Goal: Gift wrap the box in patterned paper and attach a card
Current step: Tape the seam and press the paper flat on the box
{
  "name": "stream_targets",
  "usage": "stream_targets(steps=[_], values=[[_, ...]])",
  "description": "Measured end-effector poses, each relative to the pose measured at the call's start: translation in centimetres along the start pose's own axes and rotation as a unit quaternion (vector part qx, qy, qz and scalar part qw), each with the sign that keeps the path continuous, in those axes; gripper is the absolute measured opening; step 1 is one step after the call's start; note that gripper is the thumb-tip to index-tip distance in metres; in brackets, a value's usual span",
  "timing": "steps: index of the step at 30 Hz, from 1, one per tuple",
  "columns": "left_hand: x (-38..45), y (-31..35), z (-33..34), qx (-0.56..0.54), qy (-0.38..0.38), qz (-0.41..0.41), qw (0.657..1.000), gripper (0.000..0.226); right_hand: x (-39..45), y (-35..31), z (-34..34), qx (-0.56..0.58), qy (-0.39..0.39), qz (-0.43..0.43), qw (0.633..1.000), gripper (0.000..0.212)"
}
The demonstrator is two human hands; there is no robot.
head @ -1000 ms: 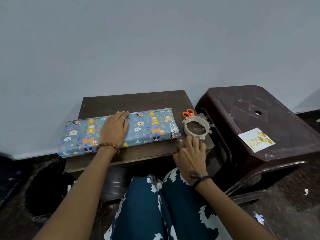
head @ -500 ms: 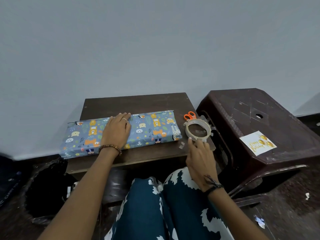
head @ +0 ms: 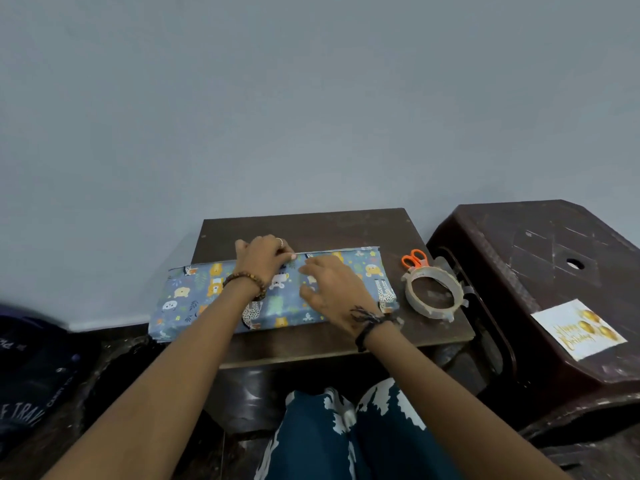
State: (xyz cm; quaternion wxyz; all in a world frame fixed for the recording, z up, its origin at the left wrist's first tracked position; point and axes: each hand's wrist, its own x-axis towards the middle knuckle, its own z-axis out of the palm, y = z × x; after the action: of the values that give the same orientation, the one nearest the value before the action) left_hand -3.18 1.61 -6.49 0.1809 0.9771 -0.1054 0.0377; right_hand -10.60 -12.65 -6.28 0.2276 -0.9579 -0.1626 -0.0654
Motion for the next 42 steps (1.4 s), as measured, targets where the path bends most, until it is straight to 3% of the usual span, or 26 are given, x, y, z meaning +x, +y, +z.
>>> stream_targets(steps=[3, 6, 9, 14, 23, 28, 33, 39, 42], values=[[0.7, 0.0, -1.1, 0.122, -0.016, 0.086, 0.989, 0.031, 1.3, -0.1, 1.2, -0.023, 0.024, -0.037, 0.999, 0.037], [1.4, -0.2, -2.1, 0.146, -0.006, 0.124, 0.982, 0.033, 2.3, 0.0, 2.1, -0.070, 0.044, -0.052, 0.995, 0.060], [2.1, -0.5, -2.9, 0.140, 0.036, 0.102, 0.984, 0.031, 2.4, -0.1, 2.6, -0.096, 0.066, -0.071, 0.991, 0.080], [1.4, 0.1, -1.7, 0.095, 0.052, 0.047, 0.993, 0.028, 2.4, 0.3, 3.4, -0.063, 0.051, -0.073, 0.994, 0.088], [-1.5, 0.1, 0.6, -0.022, 0.107, 0.015, 0.994, 0.026, 2.3, 0.8, 4.0, -0.045, 0.127, -0.050, 0.990, 0.064], [-3.8, -0.3, 1.7, -0.117, 0.055, 0.016, 0.991, 0.036, 3.1, 1.1, 4.2, -0.106, 0.055, -0.037, 0.992, 0.079], [-4.9, -1.1, 2.6, -0.024, 0.033, 0.034, 0.999, 0.044, 3.0, 1.0, 4.0, -0.086, 0.008, -0.012, 0.996, 0.081], [-4.8, -0.7, 2.5, 0.015, 0.023, 0.024, 0.999, 0.045, 2.9, -0.1, 3.9, -0.096, 0.079, 0.033, 0.992, 0.049], [-4.9, -0.7, 2.6, 0.022, 0.029, 0.018, 0.999, 0.045, 2.9, -1.1, 3.6, -0.075, 0.082, 0.049, 0.993, 0.048]])
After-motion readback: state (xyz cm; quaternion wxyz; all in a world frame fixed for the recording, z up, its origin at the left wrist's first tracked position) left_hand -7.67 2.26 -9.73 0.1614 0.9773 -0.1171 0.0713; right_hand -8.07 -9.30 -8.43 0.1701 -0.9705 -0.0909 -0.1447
